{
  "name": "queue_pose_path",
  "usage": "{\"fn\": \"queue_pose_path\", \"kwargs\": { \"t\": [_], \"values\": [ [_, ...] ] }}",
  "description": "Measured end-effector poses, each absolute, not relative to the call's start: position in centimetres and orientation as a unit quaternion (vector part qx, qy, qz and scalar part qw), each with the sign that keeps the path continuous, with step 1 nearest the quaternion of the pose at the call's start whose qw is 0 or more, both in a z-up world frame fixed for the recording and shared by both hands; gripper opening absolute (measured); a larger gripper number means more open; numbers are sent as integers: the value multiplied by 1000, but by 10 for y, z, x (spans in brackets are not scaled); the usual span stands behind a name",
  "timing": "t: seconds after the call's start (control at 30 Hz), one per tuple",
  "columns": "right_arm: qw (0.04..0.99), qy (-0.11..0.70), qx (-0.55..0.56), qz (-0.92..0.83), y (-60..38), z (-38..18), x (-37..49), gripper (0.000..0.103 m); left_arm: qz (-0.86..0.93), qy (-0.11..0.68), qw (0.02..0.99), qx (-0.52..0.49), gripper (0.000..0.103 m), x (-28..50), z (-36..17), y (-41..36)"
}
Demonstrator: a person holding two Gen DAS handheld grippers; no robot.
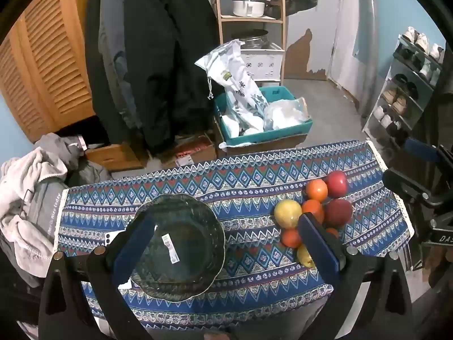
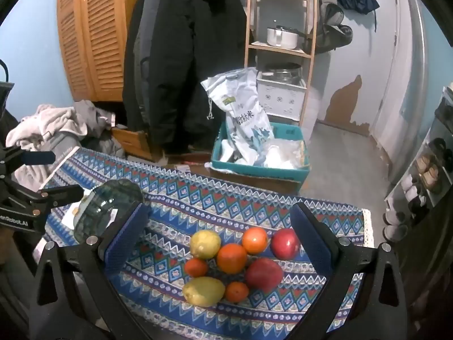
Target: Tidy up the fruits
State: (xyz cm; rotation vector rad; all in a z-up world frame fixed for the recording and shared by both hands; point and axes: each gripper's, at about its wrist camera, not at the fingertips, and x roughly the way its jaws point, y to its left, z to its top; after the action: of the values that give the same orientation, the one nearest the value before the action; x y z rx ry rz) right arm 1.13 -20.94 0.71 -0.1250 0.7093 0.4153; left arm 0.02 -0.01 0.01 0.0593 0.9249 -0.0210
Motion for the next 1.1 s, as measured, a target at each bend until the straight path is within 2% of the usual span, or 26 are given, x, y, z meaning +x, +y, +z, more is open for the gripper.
{"fn": "queue_pose_path", "kwargs": {
  "t": [1.1],
  "values": [
    [908,356,-71,208,-205,3,10,100,-23,445,895,30,102,0,-5,-3]
  ]
}}
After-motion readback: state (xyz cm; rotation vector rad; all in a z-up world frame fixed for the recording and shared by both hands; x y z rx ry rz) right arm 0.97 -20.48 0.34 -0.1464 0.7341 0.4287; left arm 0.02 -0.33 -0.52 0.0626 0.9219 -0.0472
